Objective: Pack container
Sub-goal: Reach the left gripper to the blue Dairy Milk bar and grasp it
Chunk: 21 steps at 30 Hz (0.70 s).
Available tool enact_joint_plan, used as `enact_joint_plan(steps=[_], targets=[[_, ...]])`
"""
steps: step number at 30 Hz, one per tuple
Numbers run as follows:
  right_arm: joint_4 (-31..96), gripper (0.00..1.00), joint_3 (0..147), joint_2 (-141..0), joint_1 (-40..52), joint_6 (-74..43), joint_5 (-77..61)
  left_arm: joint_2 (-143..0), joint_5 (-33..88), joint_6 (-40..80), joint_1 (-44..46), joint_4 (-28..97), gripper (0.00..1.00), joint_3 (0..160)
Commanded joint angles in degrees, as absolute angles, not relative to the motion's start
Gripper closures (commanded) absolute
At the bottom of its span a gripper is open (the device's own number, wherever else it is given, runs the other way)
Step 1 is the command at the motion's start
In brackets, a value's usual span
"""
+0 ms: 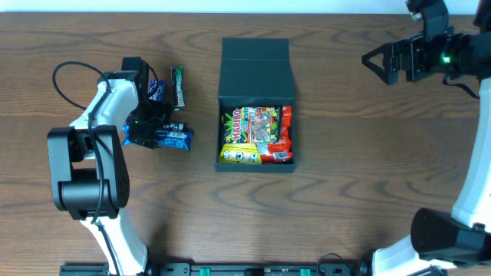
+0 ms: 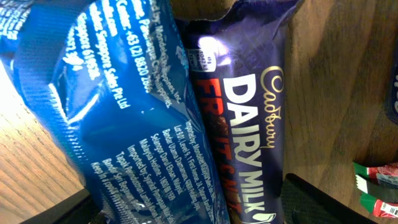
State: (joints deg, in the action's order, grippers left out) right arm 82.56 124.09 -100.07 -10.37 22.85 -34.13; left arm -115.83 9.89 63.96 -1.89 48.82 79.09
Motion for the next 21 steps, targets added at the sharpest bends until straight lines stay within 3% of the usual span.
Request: enact_joint_plan(steps=[1,9,18,21], targets=[[82.3,0.01,123.9,-100.1,-10.9,23.4,-35.2,-116.9,8.1,62.0,-2.2,49.0,0.21,78.9],[82.3,0.01,123.9,-100.1,-10.9,23.4,-35.2,-116.9,8.2,61.7,-2.2,49.0,0.34,77.3],[82.3,0.01,123.9,-100.1,-10.8,23.4,-35.2,-116.9,8.4,59.9,-2.2,49.0,0.40,77.0],[82.3,0.01,123.9,-100.1,-10.9,23.4,-35.2,-116.9,8.4,59.1,-2.2,49.2,0.48,77.0]])
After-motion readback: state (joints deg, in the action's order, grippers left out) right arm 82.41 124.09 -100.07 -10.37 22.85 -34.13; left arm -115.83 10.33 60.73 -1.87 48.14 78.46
